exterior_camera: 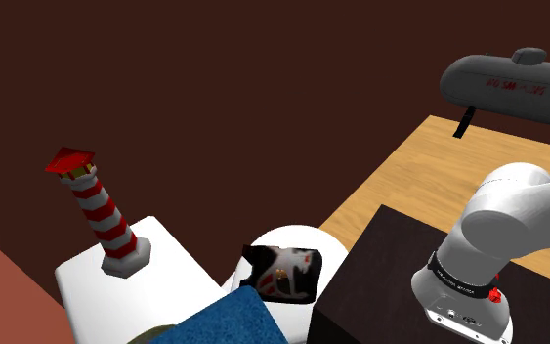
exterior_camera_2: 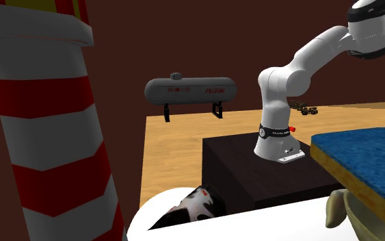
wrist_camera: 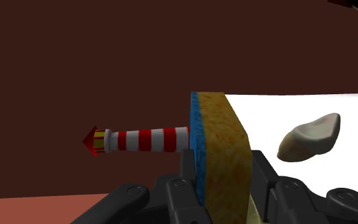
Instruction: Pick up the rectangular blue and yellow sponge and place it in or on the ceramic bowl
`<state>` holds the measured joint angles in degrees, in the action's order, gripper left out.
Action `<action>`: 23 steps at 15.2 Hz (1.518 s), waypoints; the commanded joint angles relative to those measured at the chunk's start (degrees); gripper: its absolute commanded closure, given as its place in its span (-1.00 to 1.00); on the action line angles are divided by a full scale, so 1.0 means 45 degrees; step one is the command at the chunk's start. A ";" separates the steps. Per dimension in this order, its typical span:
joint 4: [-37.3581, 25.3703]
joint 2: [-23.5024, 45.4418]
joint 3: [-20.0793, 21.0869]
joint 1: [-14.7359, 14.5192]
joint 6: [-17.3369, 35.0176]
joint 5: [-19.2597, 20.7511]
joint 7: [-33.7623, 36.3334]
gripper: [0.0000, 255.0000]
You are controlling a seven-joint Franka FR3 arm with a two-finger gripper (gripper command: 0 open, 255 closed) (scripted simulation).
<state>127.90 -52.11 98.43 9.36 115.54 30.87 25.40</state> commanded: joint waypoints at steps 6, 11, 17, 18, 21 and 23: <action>0.0003 -0.0011 0.0067 0.0036 0.0029 -0.0018 0.0044 1.00; -0.0002 -0.0011 0.0067 0.0037 0.0026 -0.0019 0.0042 -1.00; -0.1017 -0.0033 0.0415 -0.0492 -0.1456 -0.0597 -0.0251 -1.00; -0.1015 -0.0032 0.0415 -0.0494 -0.1456 -0.0597 -0.0251 -1.00; -0.1017 -0.0033 0.0415 -0.0492 -0.1456 -0.0597 -0.0251 -1.00; -0.1017 -0.0033 0.0415 -0.0492 -0.1456 -0.0597 -0.0251 -1.00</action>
<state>123.33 -52.26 100.30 7.15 109.00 28.19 24.27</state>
